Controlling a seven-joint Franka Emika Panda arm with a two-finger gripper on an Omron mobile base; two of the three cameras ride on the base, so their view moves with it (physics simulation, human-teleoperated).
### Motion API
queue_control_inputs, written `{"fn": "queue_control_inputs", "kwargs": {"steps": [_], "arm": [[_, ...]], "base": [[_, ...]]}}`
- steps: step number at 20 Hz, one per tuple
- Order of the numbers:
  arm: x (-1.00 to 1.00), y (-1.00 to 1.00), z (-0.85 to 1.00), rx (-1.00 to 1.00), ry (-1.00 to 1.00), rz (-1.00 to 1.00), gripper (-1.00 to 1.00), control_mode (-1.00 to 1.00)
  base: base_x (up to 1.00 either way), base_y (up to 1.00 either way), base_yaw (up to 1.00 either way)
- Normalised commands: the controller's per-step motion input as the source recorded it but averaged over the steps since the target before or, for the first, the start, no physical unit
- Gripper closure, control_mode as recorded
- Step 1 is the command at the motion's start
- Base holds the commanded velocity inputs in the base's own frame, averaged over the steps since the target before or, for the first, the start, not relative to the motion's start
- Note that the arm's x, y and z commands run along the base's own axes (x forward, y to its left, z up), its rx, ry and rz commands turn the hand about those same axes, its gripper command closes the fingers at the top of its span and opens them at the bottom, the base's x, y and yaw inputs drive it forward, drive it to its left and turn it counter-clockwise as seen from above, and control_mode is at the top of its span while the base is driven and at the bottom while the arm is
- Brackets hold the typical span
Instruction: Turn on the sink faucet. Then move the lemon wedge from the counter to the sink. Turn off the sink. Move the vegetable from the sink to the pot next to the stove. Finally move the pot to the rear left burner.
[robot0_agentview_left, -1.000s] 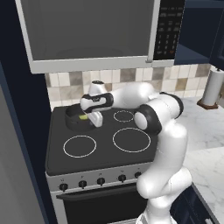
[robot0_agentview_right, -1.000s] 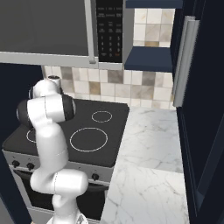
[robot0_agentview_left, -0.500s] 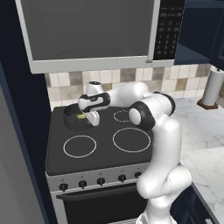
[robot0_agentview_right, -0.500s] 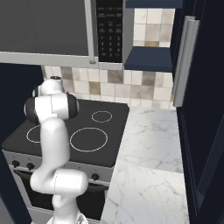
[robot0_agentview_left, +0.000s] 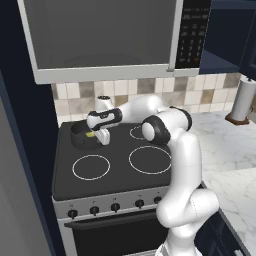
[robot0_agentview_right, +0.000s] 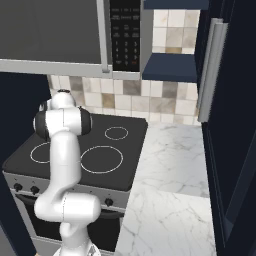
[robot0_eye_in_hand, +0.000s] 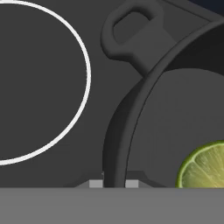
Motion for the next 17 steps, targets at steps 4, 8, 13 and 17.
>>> {"fn": "queue_control_inputs", "kwargs": {"steps": [4,8,13,17], "arm": [[0.23,0.02,-0.22,-0.01,0.0,0.0,1.0,-1.0],[0.21,0.01,-0.2,-0.01,0.0,0.0,1.0,-1.0],[0.08,0.02,-0.12,0.0,0.0,0.0,1.0,-1.0],[0.06,0.0,-0.12,0.0,0.0,0.0,-1.0,-1.0]], "base": [[0.0,0.0,0.0],[0.0,0.0,0.0],[0.0,0.0,0.0],[0.0,0.0,0.0]]}}
